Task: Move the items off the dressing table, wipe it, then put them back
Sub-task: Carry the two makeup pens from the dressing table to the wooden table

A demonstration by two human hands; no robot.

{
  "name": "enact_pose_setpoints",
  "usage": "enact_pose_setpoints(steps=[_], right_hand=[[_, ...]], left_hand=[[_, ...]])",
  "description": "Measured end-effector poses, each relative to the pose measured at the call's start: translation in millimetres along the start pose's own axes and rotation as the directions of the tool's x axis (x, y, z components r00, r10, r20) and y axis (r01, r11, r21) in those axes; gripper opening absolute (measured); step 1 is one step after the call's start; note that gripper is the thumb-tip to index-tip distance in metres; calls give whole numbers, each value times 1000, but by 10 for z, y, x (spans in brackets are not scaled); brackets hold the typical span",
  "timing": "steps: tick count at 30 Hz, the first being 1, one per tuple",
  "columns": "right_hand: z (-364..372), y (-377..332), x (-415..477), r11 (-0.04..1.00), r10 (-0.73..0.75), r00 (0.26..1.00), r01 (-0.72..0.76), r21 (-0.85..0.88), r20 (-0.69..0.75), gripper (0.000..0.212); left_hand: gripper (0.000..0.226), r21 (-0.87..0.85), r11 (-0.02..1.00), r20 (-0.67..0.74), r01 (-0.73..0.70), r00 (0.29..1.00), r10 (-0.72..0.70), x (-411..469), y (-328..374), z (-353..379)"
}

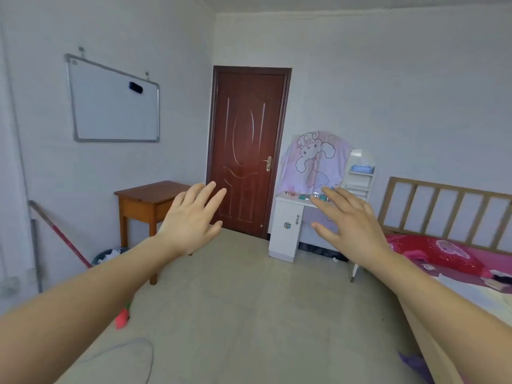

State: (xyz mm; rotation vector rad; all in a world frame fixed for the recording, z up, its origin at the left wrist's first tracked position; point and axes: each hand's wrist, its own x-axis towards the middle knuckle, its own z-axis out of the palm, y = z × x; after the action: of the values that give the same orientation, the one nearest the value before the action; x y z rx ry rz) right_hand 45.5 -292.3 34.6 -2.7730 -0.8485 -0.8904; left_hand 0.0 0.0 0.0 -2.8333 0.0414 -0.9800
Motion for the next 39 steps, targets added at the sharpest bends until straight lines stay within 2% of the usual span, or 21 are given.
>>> enact_pose_setpoints(steps=[3,9,13,16,20,23,27,31,39], right_hand=[[161,-35,312,999,-14,999,13,-39,-36,51],[569,-229,1030,999,18,999,-20,-43,-35,50],[838,-285,1430,999,33,995,-35,-19,-89,49],[1109,-223,1646,998,53,997,-55,-34,-55,49],[1506,94,1813,993,81,997,-80,-88,9,51],[1714,467,2003,987,116,993,-113,-118,16,51],[1955,961,2307,980,155,988,-153,-125,2,52],[2334,1394,2670,981,103,990,-85,-177,96,52],[3226,2014,3398,988,138,984,-130,-80,108,51]], left_hand=[[62,-14,1000,-57,-10,998,9,202,-248,141],[62,-40,999,-84,-37,996,33,746,-867,488],[62,-102,994,-86,-40,996,31,1135,-1176,832],[62,-162,986,-59,-36,998,27,1384,-1215,1184],[62,-133,978,8,-162,986,164,1687,-1091,1766],[60,-114,972,8,-207,978,209,2081,-977,2072],[58,-112,964,-22,-241,971,240,2760,-828,2352],[57,-154,961,-65,-229,973,222,3307,-654,2672],[56,-139,958,-7,-252,967,254,4045,-637,3644]])
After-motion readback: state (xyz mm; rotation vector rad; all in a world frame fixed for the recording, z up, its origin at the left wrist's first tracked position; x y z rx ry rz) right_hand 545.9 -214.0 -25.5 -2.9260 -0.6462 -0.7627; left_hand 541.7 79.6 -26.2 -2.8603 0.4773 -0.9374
